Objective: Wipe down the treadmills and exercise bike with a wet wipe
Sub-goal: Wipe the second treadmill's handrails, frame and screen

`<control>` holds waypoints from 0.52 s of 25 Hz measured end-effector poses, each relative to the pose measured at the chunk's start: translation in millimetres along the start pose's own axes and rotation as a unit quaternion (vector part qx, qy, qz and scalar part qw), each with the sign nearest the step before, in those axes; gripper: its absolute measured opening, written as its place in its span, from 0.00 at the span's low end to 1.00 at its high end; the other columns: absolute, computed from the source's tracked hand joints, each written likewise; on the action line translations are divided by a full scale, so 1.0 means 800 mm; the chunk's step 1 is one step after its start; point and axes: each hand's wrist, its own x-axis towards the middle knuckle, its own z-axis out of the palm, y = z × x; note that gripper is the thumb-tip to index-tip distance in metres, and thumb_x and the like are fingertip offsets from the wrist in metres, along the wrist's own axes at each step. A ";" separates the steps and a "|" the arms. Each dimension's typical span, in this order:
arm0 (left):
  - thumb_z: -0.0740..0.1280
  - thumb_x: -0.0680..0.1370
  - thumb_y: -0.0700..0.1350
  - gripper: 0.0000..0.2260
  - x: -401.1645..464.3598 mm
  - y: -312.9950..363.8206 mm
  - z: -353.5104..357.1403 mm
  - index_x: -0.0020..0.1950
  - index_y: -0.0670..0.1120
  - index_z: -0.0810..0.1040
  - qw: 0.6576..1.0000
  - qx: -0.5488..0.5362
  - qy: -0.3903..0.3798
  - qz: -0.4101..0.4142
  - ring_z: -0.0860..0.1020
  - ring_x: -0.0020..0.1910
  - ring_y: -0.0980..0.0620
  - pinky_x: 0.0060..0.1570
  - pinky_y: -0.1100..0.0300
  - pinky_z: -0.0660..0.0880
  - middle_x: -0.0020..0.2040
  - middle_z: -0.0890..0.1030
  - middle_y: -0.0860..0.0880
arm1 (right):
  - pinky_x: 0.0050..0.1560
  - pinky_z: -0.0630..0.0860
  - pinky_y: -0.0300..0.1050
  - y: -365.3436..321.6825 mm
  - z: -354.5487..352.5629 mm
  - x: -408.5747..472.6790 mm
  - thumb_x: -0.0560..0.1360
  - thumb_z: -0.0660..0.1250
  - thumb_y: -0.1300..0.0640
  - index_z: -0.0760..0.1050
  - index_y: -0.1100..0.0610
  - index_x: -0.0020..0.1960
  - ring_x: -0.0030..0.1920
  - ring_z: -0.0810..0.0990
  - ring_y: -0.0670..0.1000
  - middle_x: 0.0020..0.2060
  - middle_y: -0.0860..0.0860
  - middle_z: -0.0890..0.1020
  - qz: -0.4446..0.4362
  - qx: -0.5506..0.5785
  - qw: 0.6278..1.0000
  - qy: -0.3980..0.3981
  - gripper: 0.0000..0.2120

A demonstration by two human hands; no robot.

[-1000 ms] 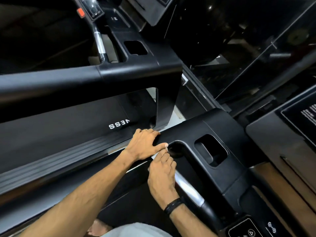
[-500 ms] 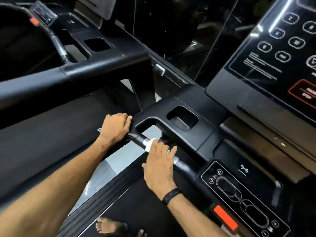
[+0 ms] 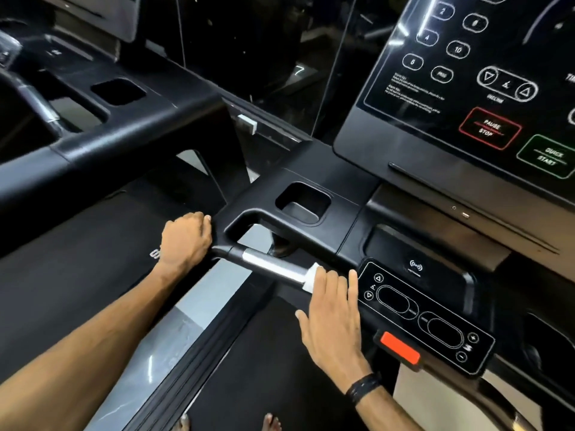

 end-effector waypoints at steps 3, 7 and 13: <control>0.59 0.83 0.44 0.14 -0.001 -0.003 0.000 0.38 0.45 0.69 1.000 -0.011 -0.006 0.005 0.78 0.39 0.34 0.46 0.43 0.73 0.41 0.80 0.38 | 0.78 0.45 0.67 -0.017 0.010 -0.008 0.74 0.68 0.39 0.50 0.70 0.79 0.71 0.64 0.69 0.70 0.68 0.65 0.033 -0.003 0.999 0.006 0.50; 0.53 0.80 0.46 0.15 0.000 -0.010 0.001 0.38 0.42 0.73 1.000 -0.018 -0.002 0.022 0.79 0.36 0.35 0.42 0.44 0.74 0.38 0.80 0.38 | 0.78 0.45 0.68 -0.042 0.026 -0.020 0.72 0.71 0.41 0.43 0.72 0.79 0.78 0.46 0.73 0.77 0.74 0.47 0.041 -0.009 0.999 0.004 0.55; 0.53 0.79 0.46 0.17 0.005 -0.013 0.014 0.43 0.38 0.78 0.999 -0.004 -0.022 0.036 0.79 0.37 0.35 0.42 0.45 0.71 0.40 0.81 0.38 | 0.77 0.38 0.69 -0.103 0.025 0.020 0.74 0.67 0.41 0.37 0.71 0.78 0.77 0.40 0.73 0.76 0.74 0.39 -0.006 -0.039 0.999 -0.017 0.55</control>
